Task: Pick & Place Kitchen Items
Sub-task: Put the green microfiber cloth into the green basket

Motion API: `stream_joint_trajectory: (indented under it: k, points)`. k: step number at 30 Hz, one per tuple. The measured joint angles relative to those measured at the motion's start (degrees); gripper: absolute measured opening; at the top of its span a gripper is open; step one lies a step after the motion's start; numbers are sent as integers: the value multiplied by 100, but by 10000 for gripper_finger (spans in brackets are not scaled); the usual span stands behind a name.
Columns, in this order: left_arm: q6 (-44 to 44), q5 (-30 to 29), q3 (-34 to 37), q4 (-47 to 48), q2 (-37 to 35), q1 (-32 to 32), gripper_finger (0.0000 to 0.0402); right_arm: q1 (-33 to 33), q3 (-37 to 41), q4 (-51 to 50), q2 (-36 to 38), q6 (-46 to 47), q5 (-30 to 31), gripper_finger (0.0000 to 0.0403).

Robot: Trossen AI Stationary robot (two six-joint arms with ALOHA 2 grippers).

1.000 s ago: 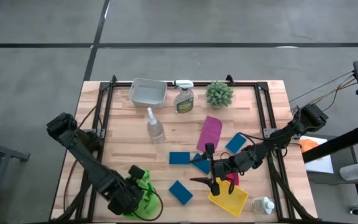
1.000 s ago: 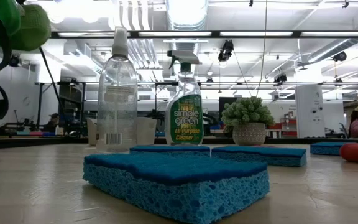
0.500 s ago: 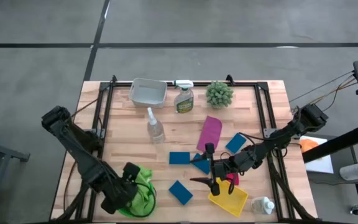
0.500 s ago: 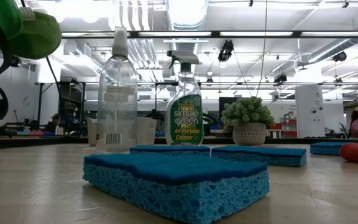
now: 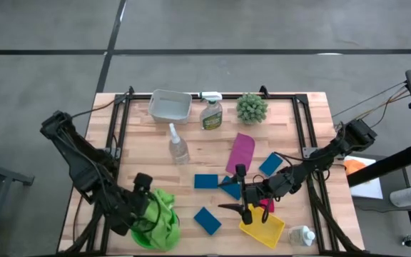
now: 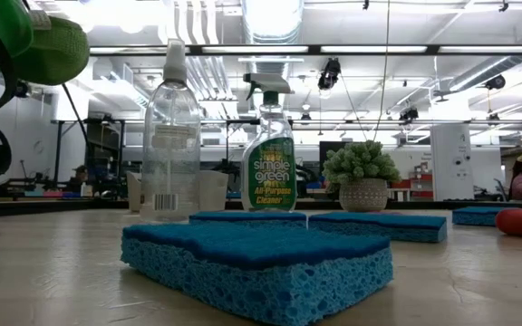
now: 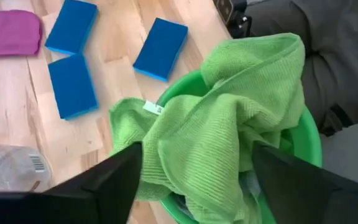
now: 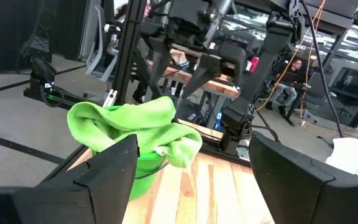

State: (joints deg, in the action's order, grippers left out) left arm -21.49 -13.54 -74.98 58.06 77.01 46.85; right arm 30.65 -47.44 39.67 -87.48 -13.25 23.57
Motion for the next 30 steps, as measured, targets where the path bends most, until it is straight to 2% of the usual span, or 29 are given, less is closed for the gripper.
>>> stream_joint_trajectory:
  k: [3,9,11,22,30]
  points:
    - [-106,-4,0,-18,134,4,222,0,0,-37,0,10,0,299]
    - [-155,0,4,-66,496,9,50,0,0,-75,2,83,0,299]
    - [-164,2,4,-108,603,9,14,0,0,-76,2,83,0,299]
    - [-261,577,44,-251,1251,11,2,0,0,-89,2,87,0,299]
    - [-250,732,44,-452,1742,8,1,0,0,-93,2,92,0,299]
